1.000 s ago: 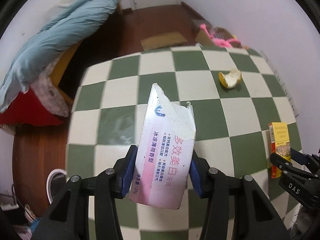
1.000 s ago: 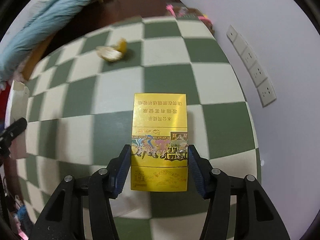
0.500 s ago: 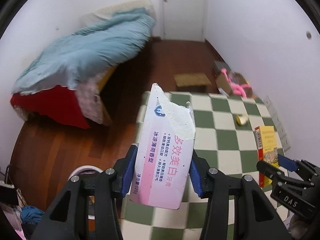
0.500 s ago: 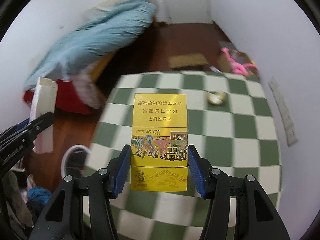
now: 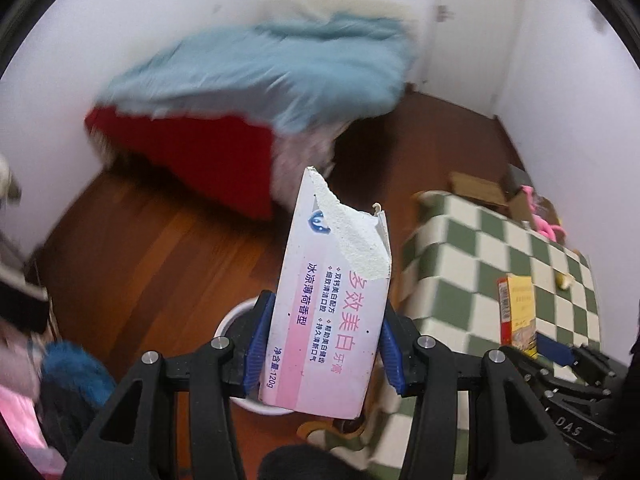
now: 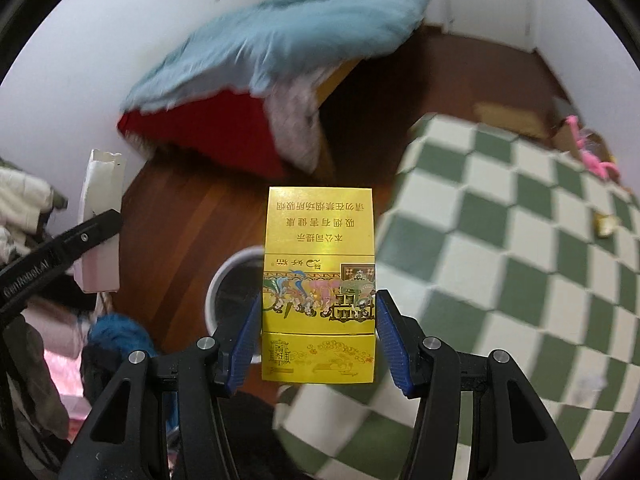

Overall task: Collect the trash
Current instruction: 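Carry the yellow box and white soap box over the bin and release both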

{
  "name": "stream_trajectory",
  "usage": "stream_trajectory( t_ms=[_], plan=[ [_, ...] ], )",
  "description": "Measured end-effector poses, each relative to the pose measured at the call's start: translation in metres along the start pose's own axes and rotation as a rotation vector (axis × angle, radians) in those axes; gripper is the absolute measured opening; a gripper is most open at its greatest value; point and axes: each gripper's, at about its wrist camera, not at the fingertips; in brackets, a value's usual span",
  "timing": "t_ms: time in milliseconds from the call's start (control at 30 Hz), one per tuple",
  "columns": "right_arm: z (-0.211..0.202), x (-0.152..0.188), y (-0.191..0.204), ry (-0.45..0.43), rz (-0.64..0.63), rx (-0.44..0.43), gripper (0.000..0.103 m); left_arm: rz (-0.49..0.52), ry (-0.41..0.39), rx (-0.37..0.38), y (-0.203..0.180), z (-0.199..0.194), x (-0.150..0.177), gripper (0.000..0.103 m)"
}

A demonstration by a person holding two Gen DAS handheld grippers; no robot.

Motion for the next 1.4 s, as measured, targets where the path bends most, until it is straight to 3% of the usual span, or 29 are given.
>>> stream_trajectory(
  t_ms=[233,367,567,600,633,700,733,767,800,833,1000,1167,1400],
  plan=[
    [0.122,-0.003,0.043,0.203,-0.017,-0.020,0.058,-0.171,0.246,0.078,0.104,0.101,0.016,0.045],
    [0.181,-0.009,0.059,0.288,-0.026,-0.010,0.058,-0.230,0.340,0.125,0.131,0.149,0.027,0.049],
    [0.246,-0.018,0.075,0.373,-0.046,-0.001,0.058,-0.270,0.430,0.130,0.158,0.196,0.035,0.050],
    [0.253,-0.018,0.077,0.385,-0.051,-0.001,0.058,-0.272,0.441,0.131,0.160,0.202,0.035,0.057],
    [0.259,-0.019,0.080,0.398,-0.055,-0.004,0.058,-0.274,0.448,0.127,0.161,0.205,0.036,0.073],
    [0.273,-0.020,0.083,0.409,-0.058,-0.005,0.059,-0.288,0.451,0.119,0.171,0.207,0.039,0.093],
    [0.278,-0.021,0.084,0.414,-0.062,-0.015,0.063,-0.294,0.451,0.119,0.173,0.208,0.040,0.095],
    [0.283,-0.022,0.085,0.424,-0.063,-0.030,0.073,-0.302,0.453,0.113,0.177,0.208,0.041,0.095],
    [0.285,-0.022,0.083,0.427,-0.061,-0.044,0.099,-0.311,0.451,0.107,0.180,0.208,0.043,0.095],
    [0.285,-0.021,0.083,0.425,-0.061,-0.052,0.103,-0.316,0.449,0.103,0.183,0.208,0.043,0.096],
    [0.279,-0.018,0.085,0.427,-0.076,-0.061,0.103,-0.309,0.411,0.014,0.188,0.193,0.054,0.096],
    [0.263,-0.012,0.090,0.423,-0.124,-0.007,0.103,-0.278,0.359,-0.098,0.183,0.175,0.066,0.096],
    [0.224,-0.004,0.092,0.390,-0.158,0.042,0.103,-0.251,0.312,-0.148,0.168,0.146,0.075,0.096]
  ],
)
Point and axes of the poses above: each gripper's, at about its wrist camera, not at the fingertips, and z roughly the way its jaws point, y to its left, x to its underside, and after that the axes turned 6 degrees about y, right-handed
